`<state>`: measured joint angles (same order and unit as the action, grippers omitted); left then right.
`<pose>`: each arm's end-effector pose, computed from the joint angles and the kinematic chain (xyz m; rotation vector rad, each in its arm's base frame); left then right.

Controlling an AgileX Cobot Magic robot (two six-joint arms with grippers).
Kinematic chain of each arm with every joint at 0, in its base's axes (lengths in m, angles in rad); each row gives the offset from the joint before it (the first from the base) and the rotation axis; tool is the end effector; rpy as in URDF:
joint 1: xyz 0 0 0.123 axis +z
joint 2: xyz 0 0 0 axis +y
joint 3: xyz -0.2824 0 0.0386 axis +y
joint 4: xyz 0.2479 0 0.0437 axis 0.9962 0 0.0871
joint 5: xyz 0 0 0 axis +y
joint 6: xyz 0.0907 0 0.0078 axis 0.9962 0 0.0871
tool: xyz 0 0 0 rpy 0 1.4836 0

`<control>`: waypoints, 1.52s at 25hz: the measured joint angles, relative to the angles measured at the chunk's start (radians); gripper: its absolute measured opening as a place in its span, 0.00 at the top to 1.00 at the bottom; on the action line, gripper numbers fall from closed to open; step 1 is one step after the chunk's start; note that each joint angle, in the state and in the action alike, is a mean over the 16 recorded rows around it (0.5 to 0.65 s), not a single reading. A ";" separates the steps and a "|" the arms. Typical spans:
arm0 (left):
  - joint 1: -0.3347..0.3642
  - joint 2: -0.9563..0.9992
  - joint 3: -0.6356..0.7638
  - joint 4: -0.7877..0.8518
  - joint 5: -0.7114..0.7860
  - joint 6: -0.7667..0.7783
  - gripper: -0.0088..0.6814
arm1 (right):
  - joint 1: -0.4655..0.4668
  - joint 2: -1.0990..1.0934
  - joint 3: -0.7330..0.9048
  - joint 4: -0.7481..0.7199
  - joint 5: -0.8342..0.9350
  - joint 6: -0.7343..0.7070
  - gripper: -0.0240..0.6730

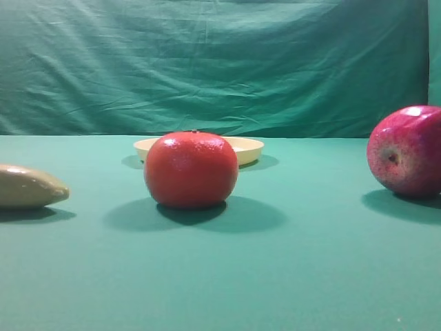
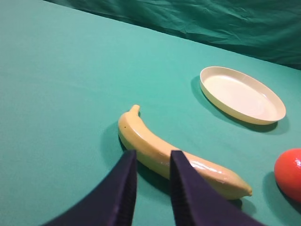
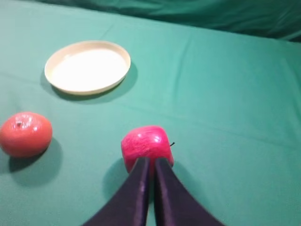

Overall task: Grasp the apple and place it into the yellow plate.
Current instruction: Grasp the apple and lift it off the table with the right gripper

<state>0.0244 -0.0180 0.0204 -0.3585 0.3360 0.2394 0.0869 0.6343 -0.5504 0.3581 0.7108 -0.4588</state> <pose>0.0532 -0.0093 0.1788 -0.0299 1.8031 -0.1588 0.1129 0.0308 0.2887 -0.4223 2.1927 0.2069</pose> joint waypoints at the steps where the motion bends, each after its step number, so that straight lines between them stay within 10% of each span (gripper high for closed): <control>1: 0.000 0.000 0.000 0.000 0.000 0.000 0.76 | 0.001 0.037 -0.016 -0.001 0.010 -0.018 0.97; 17: 0.000 0.000 0.000 0.000 0.000 0.000 0.76 | 0.124 0.450 -0.164 -0.005 -0.028 -0.193 0.93; 32: 0.000 0.000 0.000 0.000 0.000 0.000 0.76 | 0.150 0.747 -0.225 0.036 -0.126 -0.195 0.17; 38: 0.000 0.000 0.000 0.000 0.000 0.000 0.76 | 0.150 0.864 -0.236 0.067 -0.174 -0.194 0.11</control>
<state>0.0244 -0.0180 0.0204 -0.3585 0.3360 0.2394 0.2373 1.4986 -0.7867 0.4248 0.5364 -0.6525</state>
